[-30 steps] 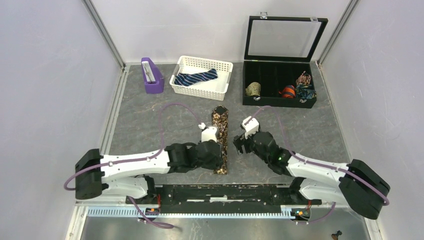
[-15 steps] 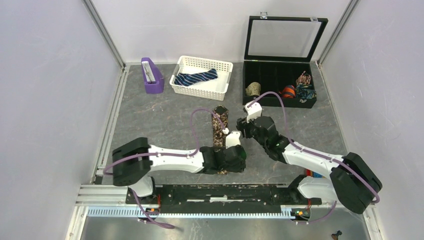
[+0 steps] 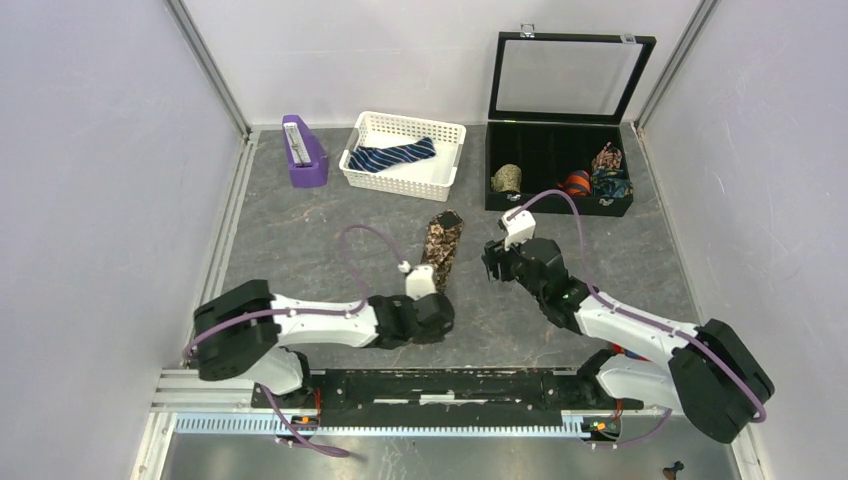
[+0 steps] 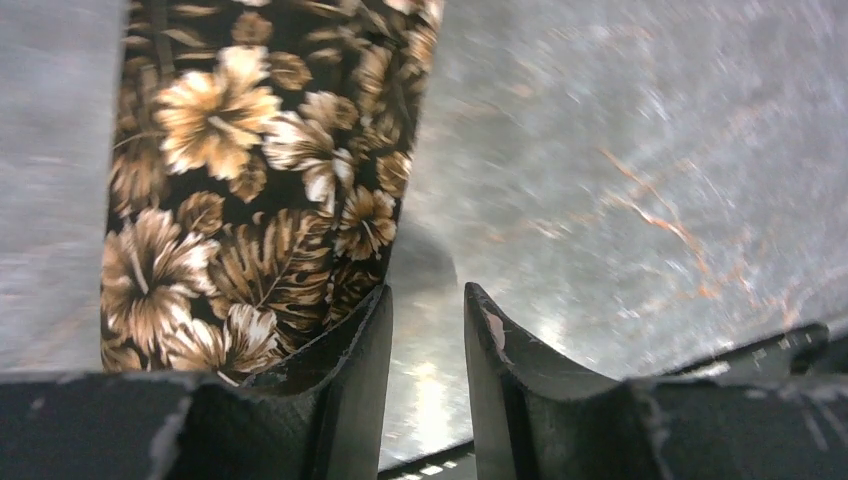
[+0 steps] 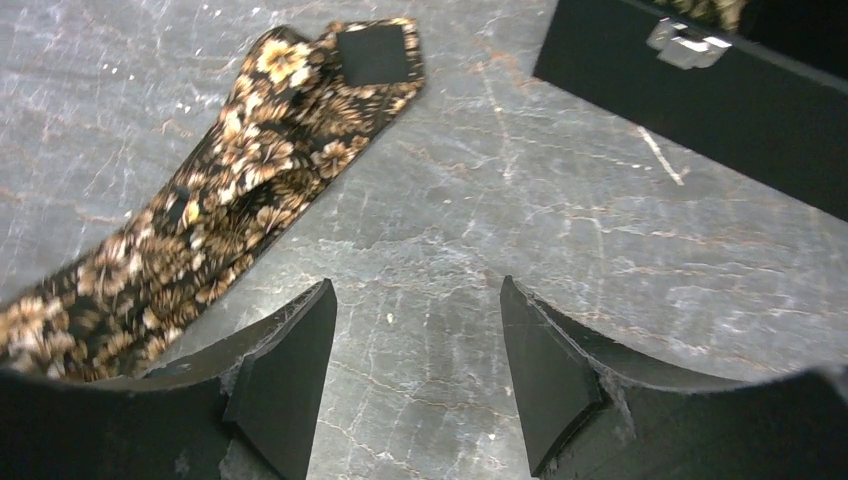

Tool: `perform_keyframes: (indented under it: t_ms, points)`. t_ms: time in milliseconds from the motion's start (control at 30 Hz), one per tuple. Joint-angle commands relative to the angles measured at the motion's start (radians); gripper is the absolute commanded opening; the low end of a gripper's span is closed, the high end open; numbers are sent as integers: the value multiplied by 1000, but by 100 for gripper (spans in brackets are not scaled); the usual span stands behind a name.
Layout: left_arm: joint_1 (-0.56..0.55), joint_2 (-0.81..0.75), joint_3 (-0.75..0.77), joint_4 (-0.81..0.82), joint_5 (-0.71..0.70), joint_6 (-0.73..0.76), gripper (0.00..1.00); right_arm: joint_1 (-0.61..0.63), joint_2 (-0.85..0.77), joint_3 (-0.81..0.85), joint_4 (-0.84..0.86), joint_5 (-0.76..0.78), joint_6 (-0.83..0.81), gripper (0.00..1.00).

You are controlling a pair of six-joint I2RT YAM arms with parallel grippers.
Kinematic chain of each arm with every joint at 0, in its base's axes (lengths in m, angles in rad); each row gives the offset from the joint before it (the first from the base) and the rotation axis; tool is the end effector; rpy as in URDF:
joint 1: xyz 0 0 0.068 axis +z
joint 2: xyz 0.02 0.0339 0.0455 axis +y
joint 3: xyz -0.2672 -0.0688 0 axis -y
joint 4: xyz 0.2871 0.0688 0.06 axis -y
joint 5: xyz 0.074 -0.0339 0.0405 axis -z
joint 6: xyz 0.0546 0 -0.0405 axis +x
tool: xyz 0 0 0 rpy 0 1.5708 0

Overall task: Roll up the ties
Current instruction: Flatten out the tie at the center of the board.

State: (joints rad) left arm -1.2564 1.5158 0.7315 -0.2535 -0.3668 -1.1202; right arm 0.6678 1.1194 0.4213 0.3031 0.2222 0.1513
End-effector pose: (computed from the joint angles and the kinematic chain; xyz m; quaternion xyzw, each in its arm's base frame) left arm 0.1159 -0.2930 0.1123 0.0166 0.9496 -0.1746 0.2599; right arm 0.2268 0.1636 0.1664 -0.1517 0.8153 0.1349 0.5423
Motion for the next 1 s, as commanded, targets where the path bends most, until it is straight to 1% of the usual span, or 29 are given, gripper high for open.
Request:
perform_keyframes:
  t_ms: [0,167,267,367,400,533,600,867,967]
  points:
    - [100,-93,-146,-71,-78,-25,40,-4,66,40,86,-152,4,68]
    - [173,-214,-219,-154,-199,28,40,-4,171,96,150,-280,30,68]
    - [260,-265,-257,-162,-239,69,40,-4,252,165,167,-318,46,68]
    - [350,-291,-300,-78,-206,128,40,-4,344,255,176,-323,60,68]
    - [364,-292,-306,-60,-197,138,40,-4,384,290,176,-321,63,67]
    - [402,-299,-277,-81,-211,147,40,-10,520,410,157,-310,55,64]
    - [426,-312,-272,-77,-216,158,41,-26,564,452,136,-318,54,59]
    - [536,-330,-271,-24,-149,223,41,-82,682,457,178,-407,95,52]
    - [558,-316,-264,1,-127,242,40,-84,722,440,189,-403,107,53]
